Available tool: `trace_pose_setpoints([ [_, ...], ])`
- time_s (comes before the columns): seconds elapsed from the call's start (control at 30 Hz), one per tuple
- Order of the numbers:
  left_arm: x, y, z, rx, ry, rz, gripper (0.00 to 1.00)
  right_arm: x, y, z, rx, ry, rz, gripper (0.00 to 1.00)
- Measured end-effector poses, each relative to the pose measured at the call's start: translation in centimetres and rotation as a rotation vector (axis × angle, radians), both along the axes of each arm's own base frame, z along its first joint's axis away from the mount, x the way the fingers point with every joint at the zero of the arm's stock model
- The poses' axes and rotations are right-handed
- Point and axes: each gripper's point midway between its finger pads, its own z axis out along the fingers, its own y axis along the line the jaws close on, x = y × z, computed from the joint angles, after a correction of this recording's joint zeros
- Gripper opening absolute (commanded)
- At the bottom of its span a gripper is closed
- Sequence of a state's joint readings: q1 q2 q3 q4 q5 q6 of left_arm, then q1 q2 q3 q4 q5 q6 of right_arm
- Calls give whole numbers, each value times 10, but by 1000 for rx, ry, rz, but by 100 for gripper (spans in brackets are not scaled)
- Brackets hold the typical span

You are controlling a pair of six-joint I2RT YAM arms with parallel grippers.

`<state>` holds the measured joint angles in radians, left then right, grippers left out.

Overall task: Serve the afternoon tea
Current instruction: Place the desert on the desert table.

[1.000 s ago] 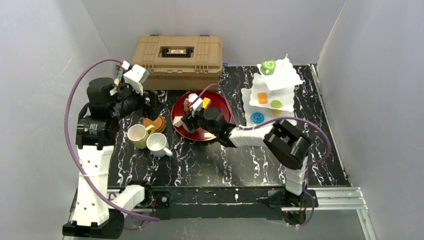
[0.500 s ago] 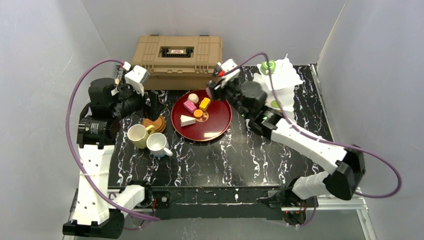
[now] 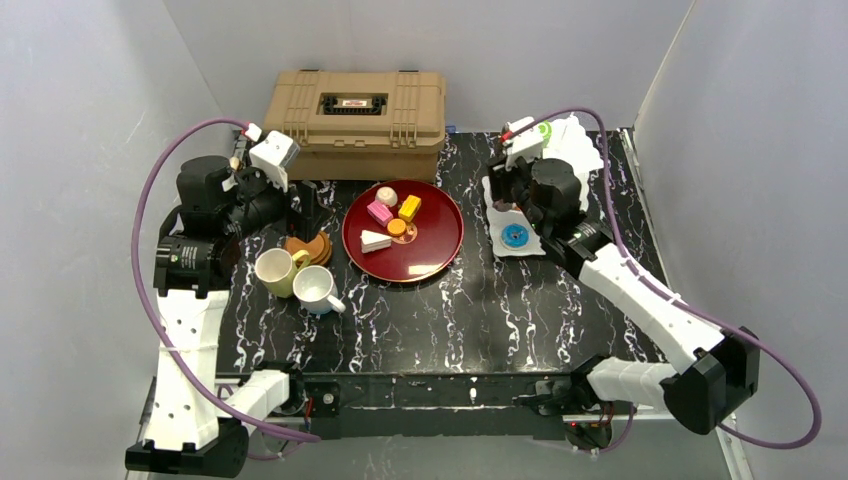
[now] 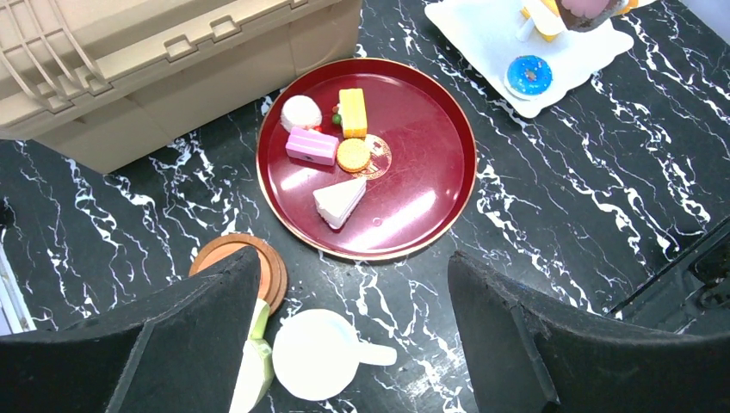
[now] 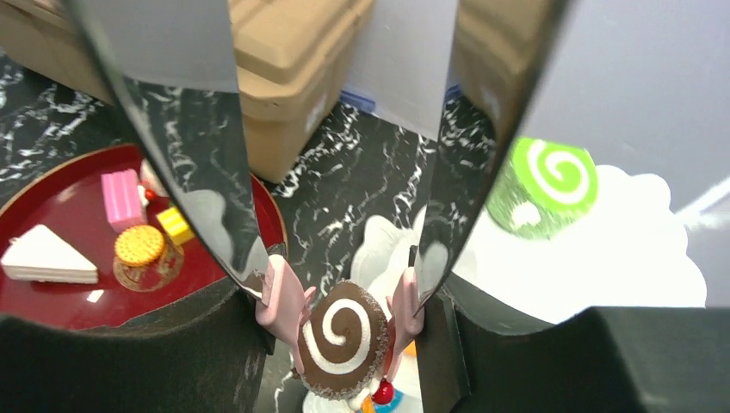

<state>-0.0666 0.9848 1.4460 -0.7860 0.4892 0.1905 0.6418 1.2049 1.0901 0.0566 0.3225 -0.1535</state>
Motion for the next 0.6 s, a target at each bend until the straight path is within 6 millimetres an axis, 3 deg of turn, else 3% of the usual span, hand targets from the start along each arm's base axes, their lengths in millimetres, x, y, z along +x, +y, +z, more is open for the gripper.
trace_pose_setpoints([
  [0.23, 0, -1, 0, -2, 0, -3, 77, -9, -31, -29, 4, 48, -66, 51],
  [0.43, -1, -1, 0, -4, 0, -8, 77, -12, -25, -58, -7, 101, -36, 52],
  [0.6, -1, -1, 0, -4, 0, -8, 77, -9, -16, -68, 5, 120, -9, 51],
])
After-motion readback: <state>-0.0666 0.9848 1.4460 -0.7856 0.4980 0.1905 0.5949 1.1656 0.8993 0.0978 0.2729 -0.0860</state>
